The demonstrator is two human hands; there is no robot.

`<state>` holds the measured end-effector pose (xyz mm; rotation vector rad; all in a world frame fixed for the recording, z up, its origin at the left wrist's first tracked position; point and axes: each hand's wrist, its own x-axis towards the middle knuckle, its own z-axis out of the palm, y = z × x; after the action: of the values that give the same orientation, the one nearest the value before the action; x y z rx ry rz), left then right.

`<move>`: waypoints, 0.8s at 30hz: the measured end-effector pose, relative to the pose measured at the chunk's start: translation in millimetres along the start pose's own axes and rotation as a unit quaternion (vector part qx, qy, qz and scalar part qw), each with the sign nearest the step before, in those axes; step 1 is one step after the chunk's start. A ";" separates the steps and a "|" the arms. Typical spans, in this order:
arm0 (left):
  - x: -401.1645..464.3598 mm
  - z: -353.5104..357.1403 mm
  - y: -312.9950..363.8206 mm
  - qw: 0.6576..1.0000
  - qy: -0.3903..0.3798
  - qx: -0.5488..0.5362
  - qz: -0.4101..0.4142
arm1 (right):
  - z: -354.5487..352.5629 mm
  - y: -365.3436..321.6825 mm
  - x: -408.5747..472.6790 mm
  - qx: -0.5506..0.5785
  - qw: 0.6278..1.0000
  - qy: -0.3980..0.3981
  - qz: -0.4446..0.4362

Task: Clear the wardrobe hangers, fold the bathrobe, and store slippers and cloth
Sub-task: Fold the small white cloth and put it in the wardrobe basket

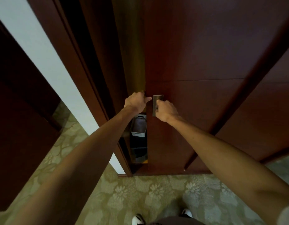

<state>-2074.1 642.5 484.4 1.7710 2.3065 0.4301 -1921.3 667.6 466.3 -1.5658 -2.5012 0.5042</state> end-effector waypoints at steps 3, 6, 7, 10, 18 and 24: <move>-5.5 -12.2 -10.4 1.000 0.004 0.027 -0.015 | 6.6 -19.9 1.6 -0.004 1.000 -0.011 -0.009; -13.1 -27.6 -18.6 0.997 0.014 0.069 -0.033 | 13.3 -39.5 5.4 -0.019 1.000 -0.016 -0.014; -15.7 -32.6 -21.2 0.996 0.022 0.084 -0.035 | 15.2 -46.2 6.5 -0.021 1.000 -0.014 -0.014; -22.4 -48.1 -26.7 0.992 0.056 0.107 -0.021 | 20.3 -65.1 8.1 -0.001 1.000 -0.024 0.002; -22.7 -71.2 -43.1 0.982 0.129 0.123 0.066 | 42.2 -110.1 20.8 -0.025 0.997 -0.060 -0.048; -24.9 -75.5 -59.5 0.983 0.143 0.094 0.063 | 42.3 -136.2 17.6 -0.031 0.996 -0.066 -0.053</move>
<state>-2146.5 596.2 534.1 2.0736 2.5083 0.5352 -2056.7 620.4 474.5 -1.4554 -2.7062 0.5354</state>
